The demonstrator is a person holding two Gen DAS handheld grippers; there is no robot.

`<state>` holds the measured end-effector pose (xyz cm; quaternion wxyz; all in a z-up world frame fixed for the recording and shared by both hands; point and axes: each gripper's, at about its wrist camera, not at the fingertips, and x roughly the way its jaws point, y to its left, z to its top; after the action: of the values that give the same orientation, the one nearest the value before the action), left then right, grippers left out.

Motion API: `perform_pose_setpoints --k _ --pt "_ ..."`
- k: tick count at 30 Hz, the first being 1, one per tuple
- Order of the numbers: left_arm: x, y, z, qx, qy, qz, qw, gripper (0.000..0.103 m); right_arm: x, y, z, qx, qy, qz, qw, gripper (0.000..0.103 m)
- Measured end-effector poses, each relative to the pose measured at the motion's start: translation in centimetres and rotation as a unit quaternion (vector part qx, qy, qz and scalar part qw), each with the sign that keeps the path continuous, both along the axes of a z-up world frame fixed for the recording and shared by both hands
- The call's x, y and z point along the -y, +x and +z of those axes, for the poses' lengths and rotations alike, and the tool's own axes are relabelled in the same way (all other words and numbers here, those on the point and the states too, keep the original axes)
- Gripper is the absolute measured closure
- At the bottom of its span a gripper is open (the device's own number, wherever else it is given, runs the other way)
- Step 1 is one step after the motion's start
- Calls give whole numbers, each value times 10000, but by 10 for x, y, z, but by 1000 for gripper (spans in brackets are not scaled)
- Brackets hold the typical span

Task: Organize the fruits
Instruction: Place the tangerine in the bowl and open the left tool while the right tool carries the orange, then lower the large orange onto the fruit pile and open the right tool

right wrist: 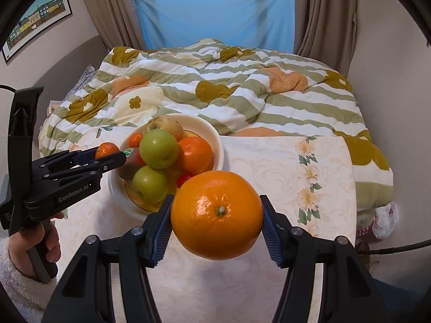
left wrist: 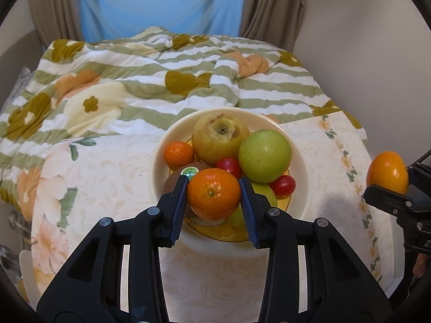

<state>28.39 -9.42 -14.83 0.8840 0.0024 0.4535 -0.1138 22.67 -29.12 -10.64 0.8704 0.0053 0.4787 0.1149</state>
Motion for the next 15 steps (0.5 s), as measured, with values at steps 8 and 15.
perform_pose_setpoints --k 8,15 --pt "-11 -2 4 231 -69 242 9994 0 2 -1 -5 -46 27 45 10000 47" --pt "-29 -16 36 403 -34 479 9980 0 0 2 0 54 153 144 9998 47"
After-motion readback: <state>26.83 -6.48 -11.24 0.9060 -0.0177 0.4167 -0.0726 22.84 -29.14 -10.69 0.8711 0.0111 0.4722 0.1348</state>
